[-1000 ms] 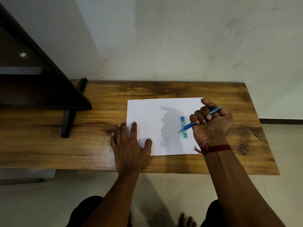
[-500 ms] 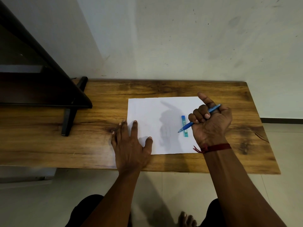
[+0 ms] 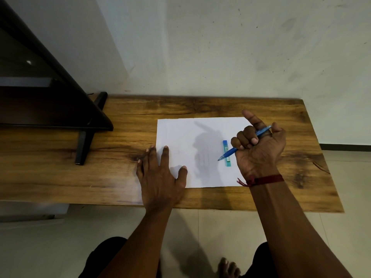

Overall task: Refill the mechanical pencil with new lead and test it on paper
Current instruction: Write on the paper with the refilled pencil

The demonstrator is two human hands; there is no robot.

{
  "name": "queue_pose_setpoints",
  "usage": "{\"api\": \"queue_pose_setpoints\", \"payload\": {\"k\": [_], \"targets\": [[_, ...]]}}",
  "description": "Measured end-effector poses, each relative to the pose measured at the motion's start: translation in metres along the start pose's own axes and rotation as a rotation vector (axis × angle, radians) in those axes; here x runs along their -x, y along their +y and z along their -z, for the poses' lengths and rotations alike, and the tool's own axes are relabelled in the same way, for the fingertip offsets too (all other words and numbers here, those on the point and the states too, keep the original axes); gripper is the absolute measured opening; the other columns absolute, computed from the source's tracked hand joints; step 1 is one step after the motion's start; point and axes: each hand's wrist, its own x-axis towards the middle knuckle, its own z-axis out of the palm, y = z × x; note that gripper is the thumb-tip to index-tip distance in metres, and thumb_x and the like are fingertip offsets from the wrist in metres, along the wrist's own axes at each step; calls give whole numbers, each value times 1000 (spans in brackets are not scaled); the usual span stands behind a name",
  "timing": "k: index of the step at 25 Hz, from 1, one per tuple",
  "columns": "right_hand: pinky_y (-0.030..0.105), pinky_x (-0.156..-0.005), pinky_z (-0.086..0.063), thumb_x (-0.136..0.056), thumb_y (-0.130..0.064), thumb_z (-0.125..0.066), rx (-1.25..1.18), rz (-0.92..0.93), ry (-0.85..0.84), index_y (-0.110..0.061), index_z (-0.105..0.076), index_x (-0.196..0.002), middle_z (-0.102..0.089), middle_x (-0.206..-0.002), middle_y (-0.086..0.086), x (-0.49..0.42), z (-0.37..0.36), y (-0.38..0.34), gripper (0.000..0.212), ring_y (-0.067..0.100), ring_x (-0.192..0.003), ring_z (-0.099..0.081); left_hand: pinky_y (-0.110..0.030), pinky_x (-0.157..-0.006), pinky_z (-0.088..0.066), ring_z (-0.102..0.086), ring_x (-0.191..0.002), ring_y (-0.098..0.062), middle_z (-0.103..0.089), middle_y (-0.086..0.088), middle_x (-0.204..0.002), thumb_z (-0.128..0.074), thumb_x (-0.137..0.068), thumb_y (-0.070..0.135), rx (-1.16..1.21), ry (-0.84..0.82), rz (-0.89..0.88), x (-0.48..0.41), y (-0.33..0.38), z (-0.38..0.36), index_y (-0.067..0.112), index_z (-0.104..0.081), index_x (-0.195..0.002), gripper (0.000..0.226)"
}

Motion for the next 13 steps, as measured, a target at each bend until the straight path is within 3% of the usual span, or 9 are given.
{"api": "queue_pose_setpoints", "payload": {"k": [8, 13], "targets": [[20, -42, -23, -93, -31, -19, 10, -1, 47, -2, -68, -100, -30, -41, -5, -1, -1, 2, 57, 9, -38, -21, -49, -116, -14, -25, -142, -30, -30, -11, -154, -37, -80, 65, 12, -7, -1, 0, -1, 0, 24, -34, -145, 77], [24, -45, -18, -93, -48, -24, -4, 2, -19, -3, -70, -93, -30, -40, -5, -1, 1, 1, 64, 9, -38, -20, -50, -116, -15, -25, -142, -31, -30, -12, -154, -36, -80, 65, 21, -5, 2, 0, 0, 0, 23, -34, -145, 77]]}}
